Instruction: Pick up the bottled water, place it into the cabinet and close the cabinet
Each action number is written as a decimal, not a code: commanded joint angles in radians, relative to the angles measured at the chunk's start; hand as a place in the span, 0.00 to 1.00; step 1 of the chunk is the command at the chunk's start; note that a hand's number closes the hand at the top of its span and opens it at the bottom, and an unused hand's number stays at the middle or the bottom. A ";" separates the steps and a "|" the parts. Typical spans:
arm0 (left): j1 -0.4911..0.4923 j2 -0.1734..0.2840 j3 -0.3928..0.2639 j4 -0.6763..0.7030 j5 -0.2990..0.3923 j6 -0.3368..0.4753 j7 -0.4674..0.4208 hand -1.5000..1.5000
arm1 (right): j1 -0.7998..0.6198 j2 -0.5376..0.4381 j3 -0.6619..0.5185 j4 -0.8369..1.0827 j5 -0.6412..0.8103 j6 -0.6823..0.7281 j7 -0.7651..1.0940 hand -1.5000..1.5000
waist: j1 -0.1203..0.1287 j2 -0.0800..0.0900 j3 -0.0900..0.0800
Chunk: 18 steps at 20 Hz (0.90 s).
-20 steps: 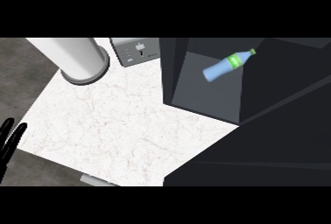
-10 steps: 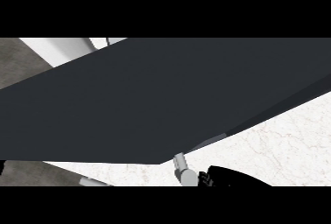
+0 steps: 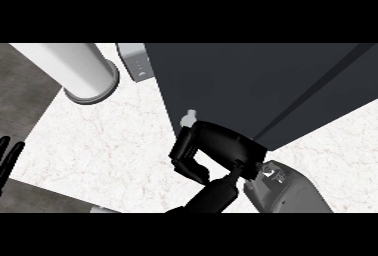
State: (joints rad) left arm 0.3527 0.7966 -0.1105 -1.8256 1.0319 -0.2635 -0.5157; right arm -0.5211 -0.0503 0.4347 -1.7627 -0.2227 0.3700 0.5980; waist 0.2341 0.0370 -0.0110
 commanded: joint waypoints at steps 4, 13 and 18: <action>0.030 0.002 0.015 0.011 0.003 -0.018 -0.007 0.00 | -0.317 0.049 -0.112 0.306 0.058 -0.200 -0.032 1.00 | -0.014 -0.005 0.005; 0.056 0.002 0.062 0.031 0.019 -0.059 -0.034 0.00 | -0.533 0.050 -0.203 0.621 0.067 -0.446 -0.155 1.00 | -0.032 -0.002 0.007; 0.053 0.004 0.068 0.028 0.030 -0.052 -0.022 0.00 | -0.551 0.050 -0.227 0.666 0.003 -0.544 -0.184 0.00 | -0.060 -0.002 0.009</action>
State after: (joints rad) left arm 0.3960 0.7916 -0.0600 -1.7921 1.0464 -0.3085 -0.5420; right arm -0.9496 0.0016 0.3443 -1.2454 -0.2274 -0.0473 0.4913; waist 0.1776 0.0163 0.0002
